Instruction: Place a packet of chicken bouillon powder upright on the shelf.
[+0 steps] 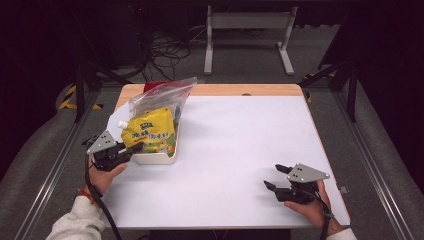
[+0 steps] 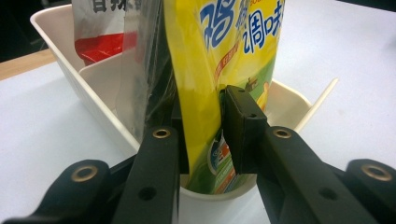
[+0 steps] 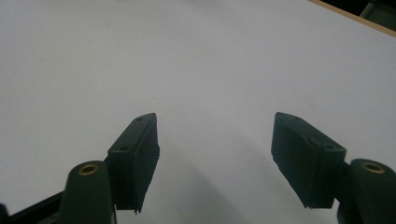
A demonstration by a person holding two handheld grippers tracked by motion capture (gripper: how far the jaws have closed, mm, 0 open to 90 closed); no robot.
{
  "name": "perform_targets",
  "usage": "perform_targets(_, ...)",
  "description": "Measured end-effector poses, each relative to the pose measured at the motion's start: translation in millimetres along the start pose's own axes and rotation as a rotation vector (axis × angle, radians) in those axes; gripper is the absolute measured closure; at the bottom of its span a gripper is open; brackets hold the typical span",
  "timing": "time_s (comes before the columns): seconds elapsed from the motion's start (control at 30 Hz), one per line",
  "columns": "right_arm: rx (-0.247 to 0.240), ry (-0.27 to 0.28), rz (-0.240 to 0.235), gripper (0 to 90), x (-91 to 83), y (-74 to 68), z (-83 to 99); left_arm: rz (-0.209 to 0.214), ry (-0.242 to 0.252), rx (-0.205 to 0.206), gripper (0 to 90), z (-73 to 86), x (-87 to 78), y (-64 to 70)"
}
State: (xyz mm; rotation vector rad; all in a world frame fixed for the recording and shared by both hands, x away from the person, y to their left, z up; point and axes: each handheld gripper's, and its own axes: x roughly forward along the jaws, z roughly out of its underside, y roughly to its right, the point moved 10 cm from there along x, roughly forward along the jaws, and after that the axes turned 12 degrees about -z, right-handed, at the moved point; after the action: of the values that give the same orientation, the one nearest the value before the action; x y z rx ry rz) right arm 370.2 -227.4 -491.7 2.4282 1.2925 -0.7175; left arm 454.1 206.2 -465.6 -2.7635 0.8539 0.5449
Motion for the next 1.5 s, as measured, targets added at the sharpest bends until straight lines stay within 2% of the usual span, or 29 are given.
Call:
perform_targets(0.37, -0.001, 0.001, 0.003, 30.6, -0.7, -0.1, -0.8, -0.045, 0.013, 0.007, 66.9, -4.6, -8.3, 0.6)
perform_targets(0.5, -0.001, 0.001, 0.005, 30.5, -0.9, 0.2, -0.7, -0.046, 0.014, 0.013, 64.3, -5.6, -10.5, 2.4)
perform_targets(0.7, 0.002, 0.002, 0.007, 30.3, -1.3, 0.9, -0.7, -0.066, 0.041, -0.001, 55.9, -10.3, -19.2, 2.9)
perform_targets(0.83, 0.004, 0.003, 0.008, 30.3, -1.4, 1.0, -1.1, -0.082, 0.053, 0.008, 53.6, -12.3, -25.0, 3.3)
perform_targets(1.03, 0.002, 0.005, 0.013, 30.3, -2.2, 1.7, -2.4, -0.109, 0.081, -0.008, 45.4, -14.4, -34.0, 5.5)
perform_targets(1.17, 0.001, 0.01, 0.021, 30.3, -4.4, 2.4, -4.6, -0.126, 0.091, -0.016, 36.6, -14.5, -38.2, 5.7)
perform_targets(1.27, 0.001, 0.012, 0.026, 30.3, -5.4, 3.1, -5.3, -0.136, 0.093, -0.014, 33.9, -15.0, -40.9, 7.6)
perform_targets(1.5, 0.009, 0.019, 0.031, 30.1, -7.8, 6.7, -5.8, -0.167, 0.083, -0.021, 17.2, -14.4, -45.2, 11.6)
